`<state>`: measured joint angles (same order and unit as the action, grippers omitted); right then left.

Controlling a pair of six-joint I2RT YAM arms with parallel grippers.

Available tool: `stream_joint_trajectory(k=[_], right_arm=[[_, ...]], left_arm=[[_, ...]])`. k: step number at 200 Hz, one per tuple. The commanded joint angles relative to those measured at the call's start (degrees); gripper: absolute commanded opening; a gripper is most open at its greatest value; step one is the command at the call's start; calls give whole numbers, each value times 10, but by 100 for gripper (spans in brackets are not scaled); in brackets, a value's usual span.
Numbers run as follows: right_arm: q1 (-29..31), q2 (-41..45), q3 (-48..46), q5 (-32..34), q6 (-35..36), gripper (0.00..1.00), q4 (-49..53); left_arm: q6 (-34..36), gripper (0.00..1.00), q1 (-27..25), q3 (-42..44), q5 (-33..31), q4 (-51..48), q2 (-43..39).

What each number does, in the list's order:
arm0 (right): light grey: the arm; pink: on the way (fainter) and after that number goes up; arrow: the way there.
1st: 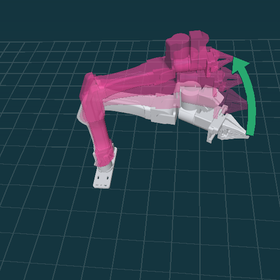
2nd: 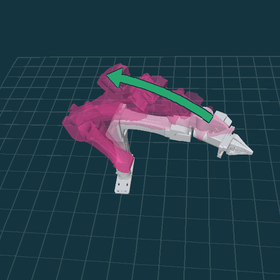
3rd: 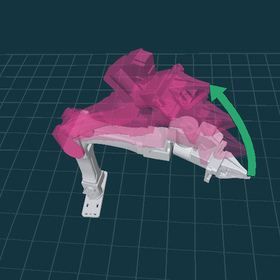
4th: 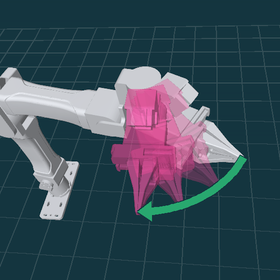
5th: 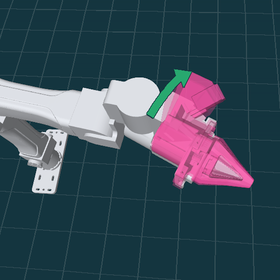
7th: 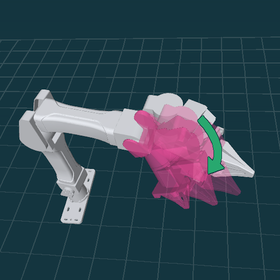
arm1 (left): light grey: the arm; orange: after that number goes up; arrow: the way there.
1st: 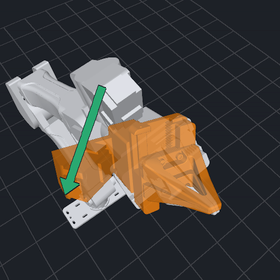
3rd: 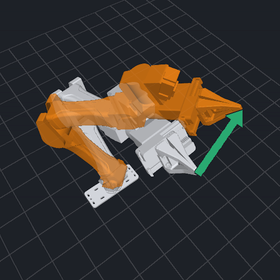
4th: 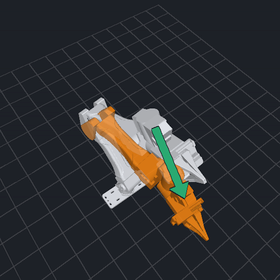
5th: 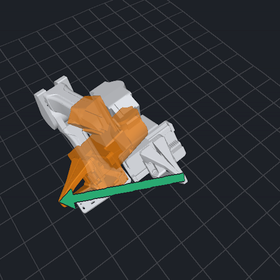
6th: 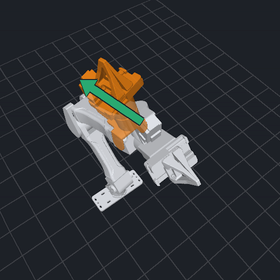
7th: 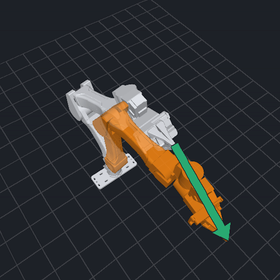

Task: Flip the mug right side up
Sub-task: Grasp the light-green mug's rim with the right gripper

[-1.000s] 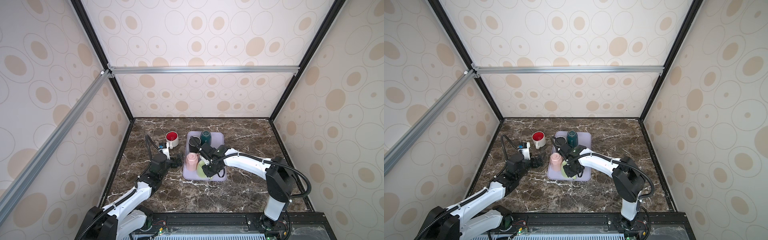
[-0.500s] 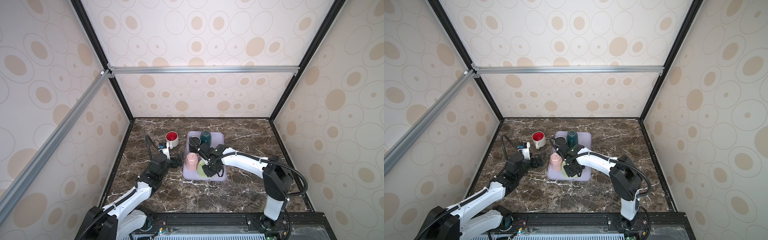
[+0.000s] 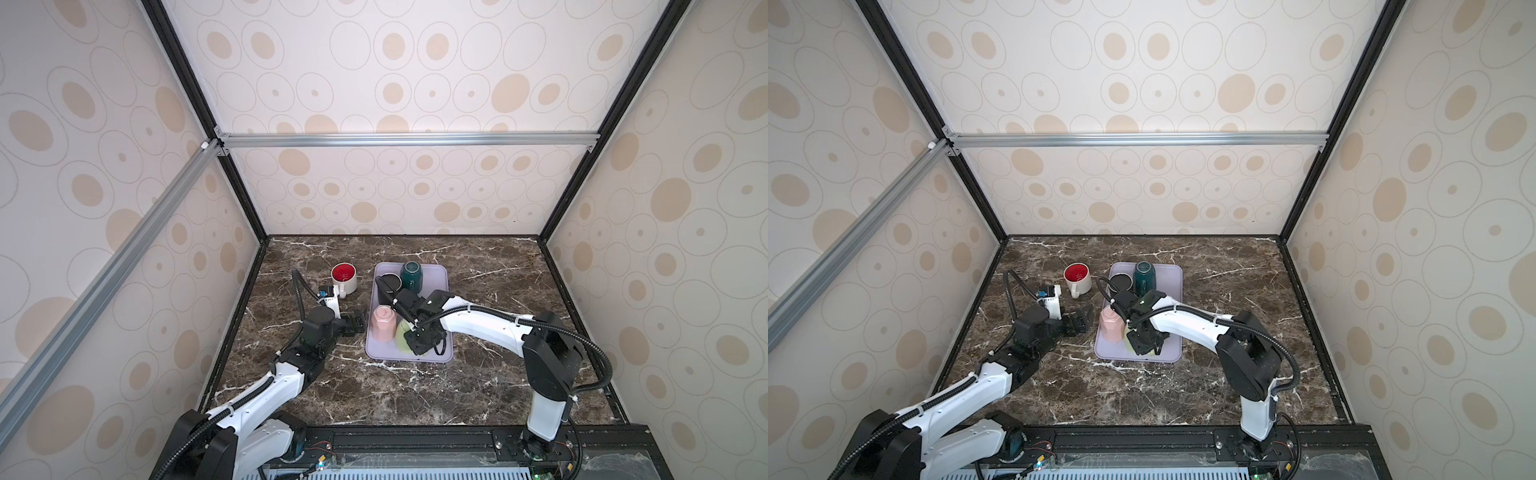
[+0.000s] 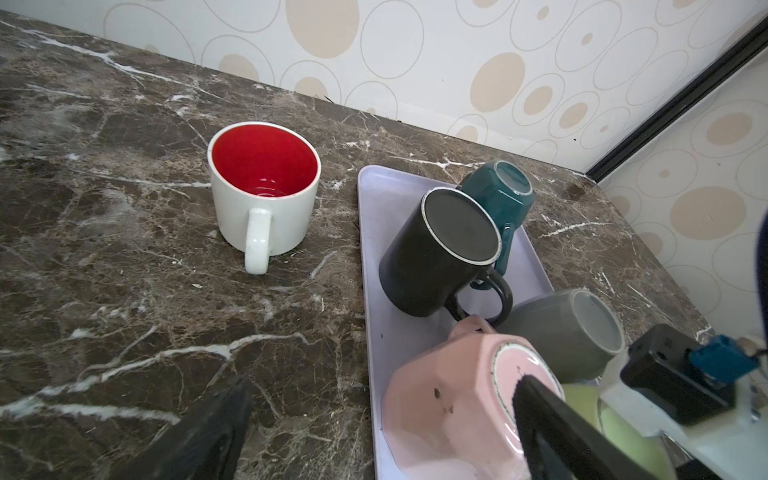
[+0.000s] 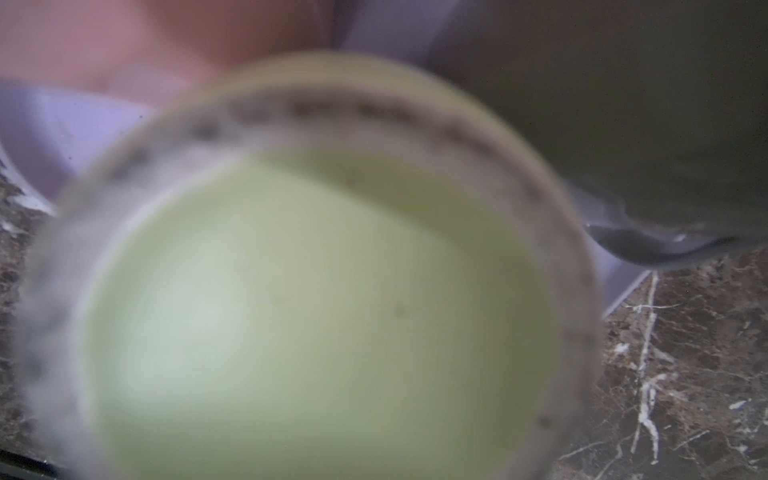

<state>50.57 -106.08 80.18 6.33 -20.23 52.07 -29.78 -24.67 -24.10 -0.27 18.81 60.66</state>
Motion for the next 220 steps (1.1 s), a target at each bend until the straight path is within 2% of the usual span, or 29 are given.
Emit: stream_joint_trajectory(k=[1, 64, 220], right_arm=[[0, -19, 12, 29, -9, 18, 33], [2, -36, 28, 65, -15, 17, 64], [2, -35, 25, 68, -34, 16, 51]], left_arm=[[-5, 98, -2, -2, 0, 9, 3], [-4, 98, -2, -2, -1, 5, -5], [-7, 98, -2, -2, 3, 10, -1]])
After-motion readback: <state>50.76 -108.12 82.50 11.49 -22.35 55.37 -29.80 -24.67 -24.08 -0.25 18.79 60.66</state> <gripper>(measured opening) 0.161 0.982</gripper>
